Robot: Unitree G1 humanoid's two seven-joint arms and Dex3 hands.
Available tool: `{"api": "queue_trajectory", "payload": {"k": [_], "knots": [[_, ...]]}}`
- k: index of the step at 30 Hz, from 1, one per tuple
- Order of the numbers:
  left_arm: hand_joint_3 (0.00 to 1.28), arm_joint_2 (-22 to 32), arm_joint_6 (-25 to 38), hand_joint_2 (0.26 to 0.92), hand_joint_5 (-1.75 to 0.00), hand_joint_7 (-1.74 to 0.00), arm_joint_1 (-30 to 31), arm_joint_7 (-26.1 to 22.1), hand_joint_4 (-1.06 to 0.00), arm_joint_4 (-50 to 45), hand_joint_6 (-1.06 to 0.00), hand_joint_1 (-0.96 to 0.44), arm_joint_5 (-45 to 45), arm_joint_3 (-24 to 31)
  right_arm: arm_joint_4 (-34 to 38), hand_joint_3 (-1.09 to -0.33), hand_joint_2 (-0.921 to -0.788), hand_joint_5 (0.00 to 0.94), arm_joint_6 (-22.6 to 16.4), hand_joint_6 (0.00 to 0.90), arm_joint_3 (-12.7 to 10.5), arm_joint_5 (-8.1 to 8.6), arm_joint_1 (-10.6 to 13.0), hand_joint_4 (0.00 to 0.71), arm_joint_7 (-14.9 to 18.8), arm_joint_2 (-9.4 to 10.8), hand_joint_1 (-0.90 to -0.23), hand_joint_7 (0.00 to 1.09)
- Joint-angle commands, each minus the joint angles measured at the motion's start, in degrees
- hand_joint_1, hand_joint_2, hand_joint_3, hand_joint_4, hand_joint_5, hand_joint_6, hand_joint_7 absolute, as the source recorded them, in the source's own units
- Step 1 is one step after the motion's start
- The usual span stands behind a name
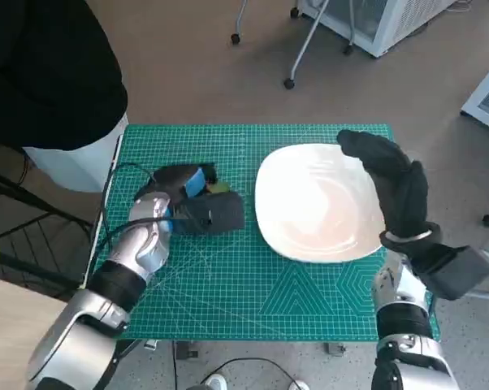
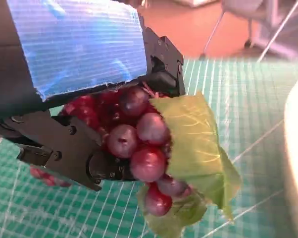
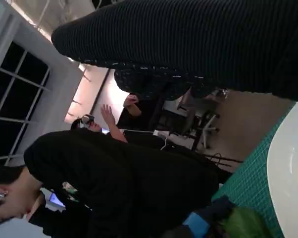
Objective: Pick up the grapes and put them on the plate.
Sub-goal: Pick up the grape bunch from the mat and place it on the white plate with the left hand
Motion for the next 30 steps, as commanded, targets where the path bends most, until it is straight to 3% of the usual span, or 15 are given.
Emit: {"api": "queue_trajectory", "payload": {"k": [1, 13, 18, 23, 30], "knots": [[0.28, 1.5, 3.0, 0.917, -1.44, -1.41, 1.1, -2.4, -0.42, -8.3, -0.43, 0.0, 1.3, 1.1, 0.1, -0.556, -0.921, 0.002, 0.7, 0.199, -0.2, 0.13, 0.2, 0.244, 0.0, 0.0, -0.451, 0.0], [0.28, 3.0, 5.4, 0.869, -1.35, -1.32, 4.4, -4.4, -0.51, -22.8, -0.52, 0.0, 2.0, 3.6, 0.1, -0.553, -0.921, 0.002, 0.4, 0.202, -0.2, 0.36, 0.3, 0.247, -0.2, 0.1, -0.449, 0.0], [0.28, 3.1, 3.7, 0.868, -1.35, -1.3, 5.4, -3.5, -0.52, -24.5, -0.53, 0.0, 2.0, 4.4, 0.0, -0.552, -0.921, 0.002, 0.3, 0.203, -0.2, 0.26, 0.4, 0.248, -0.4, 0.0, -0.447, 0.0], [0.19, 2.6, 2.1, 0.908, -1.43, -1.13, 5.2, -3.1, -0.55, -24.9, -0.56, 0.0, 2.2, 4.6, -0.1, -0.552, -0.921, 0.002, -0.1, 0.203, -0.2, -0.06, 0.6, 0.248, -0.9, -0.1, -0.448, 0.0], [0.16, 0.2, 2.2, 0.919, -1.43, -1.1, 2.7, -4.3, -0.58, -23.3, -0.56, 0.0, 3.0, 3.1, -0.3, -0.554, -0.921, 0.002, -0.3, 0.203, -0.1, -0.14, 0.8, 0.248, -1.1, -0.2, -0.451, 0.0]]}}
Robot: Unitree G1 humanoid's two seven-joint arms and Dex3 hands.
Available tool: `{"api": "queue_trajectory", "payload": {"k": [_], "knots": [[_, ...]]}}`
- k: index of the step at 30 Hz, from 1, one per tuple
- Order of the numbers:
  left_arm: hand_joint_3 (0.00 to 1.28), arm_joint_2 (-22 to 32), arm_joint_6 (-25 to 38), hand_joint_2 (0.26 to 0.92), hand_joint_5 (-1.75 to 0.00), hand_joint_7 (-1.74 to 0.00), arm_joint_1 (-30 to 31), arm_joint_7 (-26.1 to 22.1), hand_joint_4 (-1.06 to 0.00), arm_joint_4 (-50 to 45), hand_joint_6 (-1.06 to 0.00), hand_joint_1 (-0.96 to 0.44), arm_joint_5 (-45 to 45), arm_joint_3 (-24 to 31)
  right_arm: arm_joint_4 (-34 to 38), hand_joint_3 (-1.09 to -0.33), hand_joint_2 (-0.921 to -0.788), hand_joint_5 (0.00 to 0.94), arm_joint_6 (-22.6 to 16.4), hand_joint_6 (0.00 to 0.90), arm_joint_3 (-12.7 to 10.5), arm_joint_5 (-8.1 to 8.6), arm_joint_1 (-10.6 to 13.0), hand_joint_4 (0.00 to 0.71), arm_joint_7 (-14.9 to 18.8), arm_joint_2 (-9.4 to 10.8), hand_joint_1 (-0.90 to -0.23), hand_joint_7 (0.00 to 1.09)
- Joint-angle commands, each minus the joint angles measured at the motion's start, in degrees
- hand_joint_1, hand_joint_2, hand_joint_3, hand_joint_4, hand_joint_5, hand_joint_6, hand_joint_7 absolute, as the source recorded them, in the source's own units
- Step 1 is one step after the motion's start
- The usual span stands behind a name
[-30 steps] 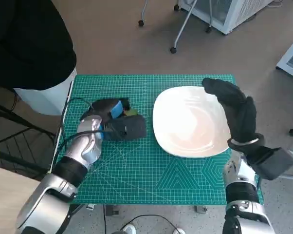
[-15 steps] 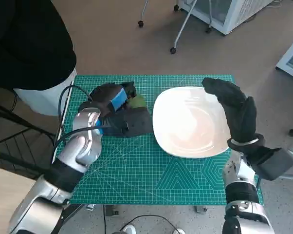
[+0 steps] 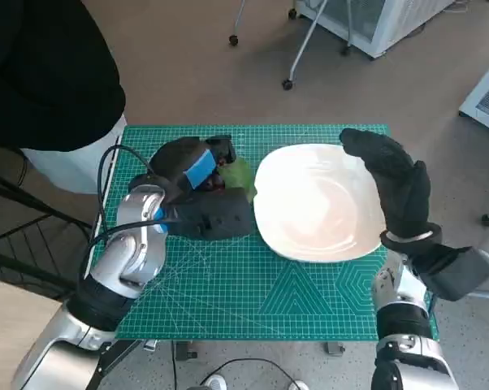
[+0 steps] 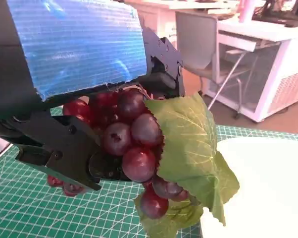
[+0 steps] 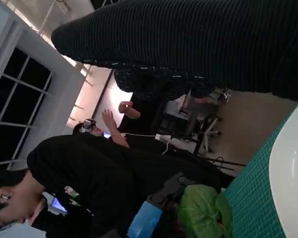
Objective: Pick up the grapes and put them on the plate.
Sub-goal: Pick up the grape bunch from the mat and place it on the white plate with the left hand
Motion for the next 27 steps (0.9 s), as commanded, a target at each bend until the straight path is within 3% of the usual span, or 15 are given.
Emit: {"api": "queue_trajectory", "payload": {"k": [1, 9, 15, 20, 27], "knots": [[0.16, -2.3, -0.1, 0.92, -1.42, -1.1, -2.8, -0.5, -0.58, 0.8, -0.55, 0.0, 1.1, -1.0, -0.3, -0.555, -0.921, 0.002, -0.1, 0.203, 0.1, -0.49, 0.9, 0.248, -0.4, -0.2, -0.452, 0.0], [0.17, -6.9, -0.8, 0.921, -1.46, -1.07, -7.8, -1.1, -0.56, 6.9, -0.56, 0.0, 1.8, -3.8, -1.7, -0.554, -0.921, 0.002, -0.4, 0.205, 0.4, -0.38, 1.7, 0.25, -0.5, -0.3, -0.454, 0.0], [0.18, -10.1, -3.7, 0.921, -1.35, -1.26, -12.0, -1.0, -0.53, 13.8, -0.53, 0.0, 1.1, -4.9, -3.3, -0.549, -0.921, 0.003, -0.3, 0.209, 0.3, 0.11, 2.6, 0.254, -0.2, -0.7, -0.464, 0.01], [0.19, -12.9, -6.5, 0.921, -1.35, -1.31, -15.5, -0.3, -0.51, 19.8, -0.51, 0.0, 0.6, -5.4, -5.1, -0.541, -0.921, 0.004, 0.3, 0.214, 0.0, 0.95, 3.6, 0.258, 0.1, -1.2, -0.49, 0.01], [0.19, -16.8, -10.7, 0.921, -1.47, -1.12, -20.0, 1.8, -0.53, 29.1, -0.54, 0.0, 0.0, -6.1, -7.7, -0.535, -0.921, 0.005, 0.7, 0.218, -0.1, 1.28, 5.1, 0.261, -0.5, -1.7, -0.506, 0.01]]}}
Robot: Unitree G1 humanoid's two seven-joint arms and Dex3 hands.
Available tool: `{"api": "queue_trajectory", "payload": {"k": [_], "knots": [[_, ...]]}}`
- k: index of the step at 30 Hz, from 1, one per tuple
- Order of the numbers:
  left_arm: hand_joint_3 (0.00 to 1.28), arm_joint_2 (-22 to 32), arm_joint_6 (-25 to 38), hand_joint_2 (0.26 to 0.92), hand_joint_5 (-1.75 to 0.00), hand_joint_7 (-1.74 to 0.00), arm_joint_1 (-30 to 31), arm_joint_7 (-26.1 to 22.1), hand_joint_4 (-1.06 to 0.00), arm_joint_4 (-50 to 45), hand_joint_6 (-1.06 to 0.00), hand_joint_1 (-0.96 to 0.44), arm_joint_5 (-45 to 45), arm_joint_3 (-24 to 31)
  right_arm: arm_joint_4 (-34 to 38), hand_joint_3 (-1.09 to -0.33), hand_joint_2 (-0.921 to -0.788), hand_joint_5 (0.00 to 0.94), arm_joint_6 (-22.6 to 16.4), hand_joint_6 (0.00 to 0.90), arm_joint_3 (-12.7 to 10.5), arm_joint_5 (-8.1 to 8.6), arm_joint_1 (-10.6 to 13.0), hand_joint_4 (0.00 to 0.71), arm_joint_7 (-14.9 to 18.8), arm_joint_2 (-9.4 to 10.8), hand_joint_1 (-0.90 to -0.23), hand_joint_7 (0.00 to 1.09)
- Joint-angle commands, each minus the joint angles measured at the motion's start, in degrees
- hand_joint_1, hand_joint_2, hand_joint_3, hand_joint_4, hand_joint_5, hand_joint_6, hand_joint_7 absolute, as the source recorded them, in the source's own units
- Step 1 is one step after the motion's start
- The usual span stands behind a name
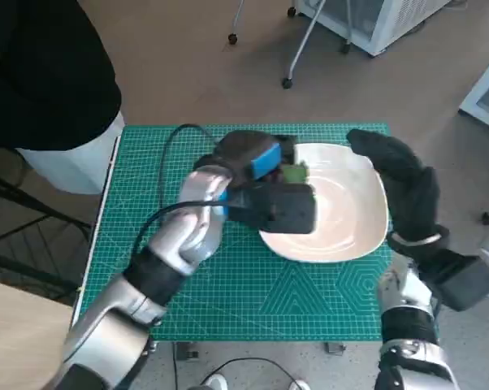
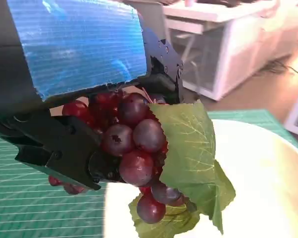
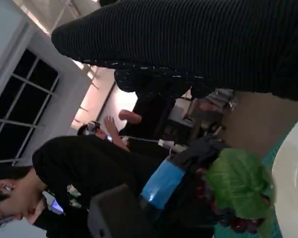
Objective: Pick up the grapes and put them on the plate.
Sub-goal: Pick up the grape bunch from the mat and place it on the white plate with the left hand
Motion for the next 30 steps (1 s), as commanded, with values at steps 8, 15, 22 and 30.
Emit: {"api": "queue_trajectory", "payload": {"k": [8, 15, 22, 30], "knots": [[0.34, -6.6, -5.5, 0.852, -1.46, -1.28, -8.5, 3.8, -0.48, 15.4, -0.5, 0.0, -0.9, -1.0, -4.2, -0.538, -0.921, 0.004, 1.4, 0.22, -0.4, 0.38, 3.8, 0.261, -1.9, -1.0, -0.494, 0.01], [0.57, -10.6, -7.1, 0.747, -1.48, -1.44, -11.9, 5.7, -0.45, 23.1, -0.45, 0.0, -2.2, -0.3, -6.7, -0.559, -0.921, 0.0, 1.7, 0.214, -0.1, -0.48, 5.2, 0.254, -4.6, -1.1, -0.477, 0.01], [0.6, -12.8, -8.4, 0.774, -1.57, -1.53, -13.5, 7.0, -0.35, 27.8, -0.36, 0.0, -4.3, 0.7, -8.7, -0.579, -0.921, 0.0, 2.1, 0.208, 0.6, -1.21, 6.2, 0.24, -6.9, -0.8, -0.464, 0.01], [0.89, -14.2, -8.8, 0.634, -1.73, -0.7, -14.3, 7.9, -0.38, 31.5, -0.31, 0.35, -5.3, 0.9, -9.7, -0.591, -0.921, 0.0, 2.4, 0.202, 1.5, -1.56, 6.8, 0.23, -8.5, -0.6, -0.459, 0.0]]}}
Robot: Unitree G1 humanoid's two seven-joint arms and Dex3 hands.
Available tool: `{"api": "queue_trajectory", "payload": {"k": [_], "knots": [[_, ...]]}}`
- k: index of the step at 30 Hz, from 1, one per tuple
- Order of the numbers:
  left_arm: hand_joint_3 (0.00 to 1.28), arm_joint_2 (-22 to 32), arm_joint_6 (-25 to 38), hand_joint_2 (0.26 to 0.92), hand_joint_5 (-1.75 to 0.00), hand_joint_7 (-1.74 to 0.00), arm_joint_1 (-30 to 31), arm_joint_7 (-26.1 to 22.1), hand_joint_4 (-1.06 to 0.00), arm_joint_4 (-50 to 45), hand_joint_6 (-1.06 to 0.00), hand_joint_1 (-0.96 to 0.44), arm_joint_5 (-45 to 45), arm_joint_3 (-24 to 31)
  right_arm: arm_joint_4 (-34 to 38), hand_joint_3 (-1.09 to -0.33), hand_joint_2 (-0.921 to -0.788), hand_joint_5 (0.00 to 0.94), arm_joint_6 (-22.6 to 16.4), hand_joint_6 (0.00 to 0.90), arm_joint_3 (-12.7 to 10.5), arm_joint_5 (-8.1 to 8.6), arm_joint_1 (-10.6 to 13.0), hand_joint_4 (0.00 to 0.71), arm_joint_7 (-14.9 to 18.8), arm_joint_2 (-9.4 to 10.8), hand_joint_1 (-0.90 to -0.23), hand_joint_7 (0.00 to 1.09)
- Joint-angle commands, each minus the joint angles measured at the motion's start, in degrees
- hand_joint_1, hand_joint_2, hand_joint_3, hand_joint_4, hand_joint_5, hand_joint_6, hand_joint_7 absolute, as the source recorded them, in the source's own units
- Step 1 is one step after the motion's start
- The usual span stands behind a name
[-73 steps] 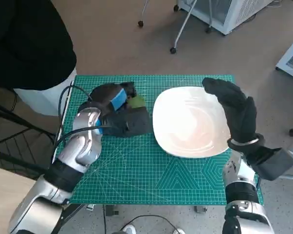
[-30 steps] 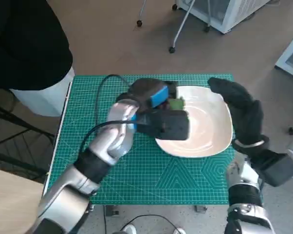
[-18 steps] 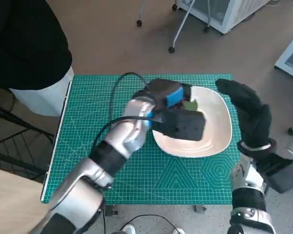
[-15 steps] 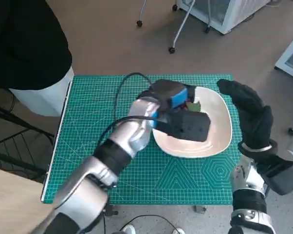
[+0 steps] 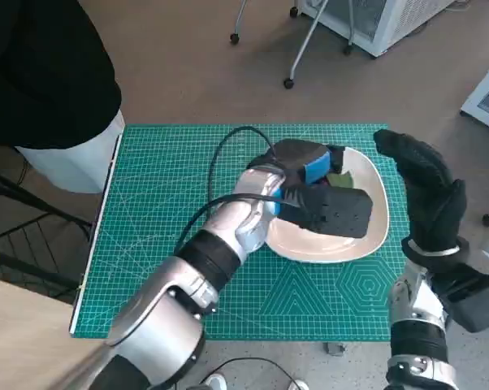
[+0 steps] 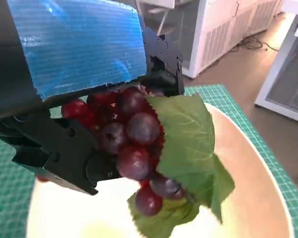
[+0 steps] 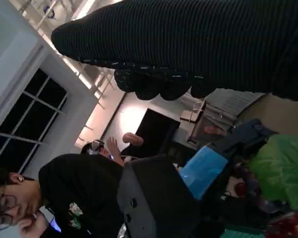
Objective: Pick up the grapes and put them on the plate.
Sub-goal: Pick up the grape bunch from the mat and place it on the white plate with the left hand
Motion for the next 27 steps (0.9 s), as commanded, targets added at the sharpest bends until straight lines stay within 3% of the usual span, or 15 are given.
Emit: {"api": "queue_trajectory", "payload": {"k": [1, 6, 15, 19, 22, 24, 27], "knots": [[0.9, -0.9, -0.5, 0.628, -1.73, -0.64, -1.7, 1.1, -0.38, 2.2, -0.31, 0.36, -0.5, 0.3, -0.4, -0.592, -0.921, 0.0, 1.0, 0.201, 0.7, -0.84, 1.5, 0.229, -1.2, 0.2, -0.46, 0.0], [0.92, -1.2, -0.7, 0.619, -1.74, -0.52, -1.8, 1.0, -0.38, 3.2, -0.33, 0.38, -0.5, 0.1, -0.6, -0.6, -0.921, 0.0, 1.3, 0.197, 1.0, -0.93, 1.6, 0.225, -1.8, 0.2, -0.458, 0.0], [0.89, -1.3, 0.3, 0.632, -1.73, -0.48, -2.3, -0.7, -0.38, 4.1, -0.35, 0.38, -1.0, 0.5, -0.8, -0.613, -0.921, 0.0, 1.6, 0.19, 1.8, -1.1, 1.6, 0.218, -2.5, 0.1, -0.454, 0.0], [0.77, -1.2, 1.4, 0.665, -1.63, -0.56, -2.9, -3.7, -0.44, 4.3, -0.39, 0.38, -1.1, 0.2, -0.9, -0.617, -0.921, 0.0, 1.7, 0.188, 2.0, -1.04, 1.6, 0.216, -2.6, 0.1, -0.454, 0.0], [0.59, -1.1, 2.0, 0.74, -1.54, -0.64, -3.5, -6.6, -0.48, 4.6, -0.4, 0.37, -0.7, -0.3, -0.9, -0.62, -0.921, 0.0, 1.6, 0.186, 2.2, -0.97, 1.6, 0.214, -2.6, 0.1, -0.453, 0.0], [0.41, -0.9, 2.0, 0.818, -1.44, -0.64, -3.9, -8.1, -0.46, 4.8, -0.36, 0.18, -0.5, -0.6, -0.9, -0.622, -0.921, 0.0, 1.6, 0.186, 2.3, -0.93, 1.6, 0.214, -2.5, 0.2, -0.452, 0.0], [0.22, -0.7, 1.7, 0.886, -1.21, -0.56, -4.1, -9.0, -0.43, 5.0, -0.29, -0.27, -0.3, -0.8, -0.8, -0.624, -0.921, 0.0, 1.6, 0.185, 2.4, -0.94, 1.6, 0.213, -2.5, 0.3, -0.448, 0.0]]}}
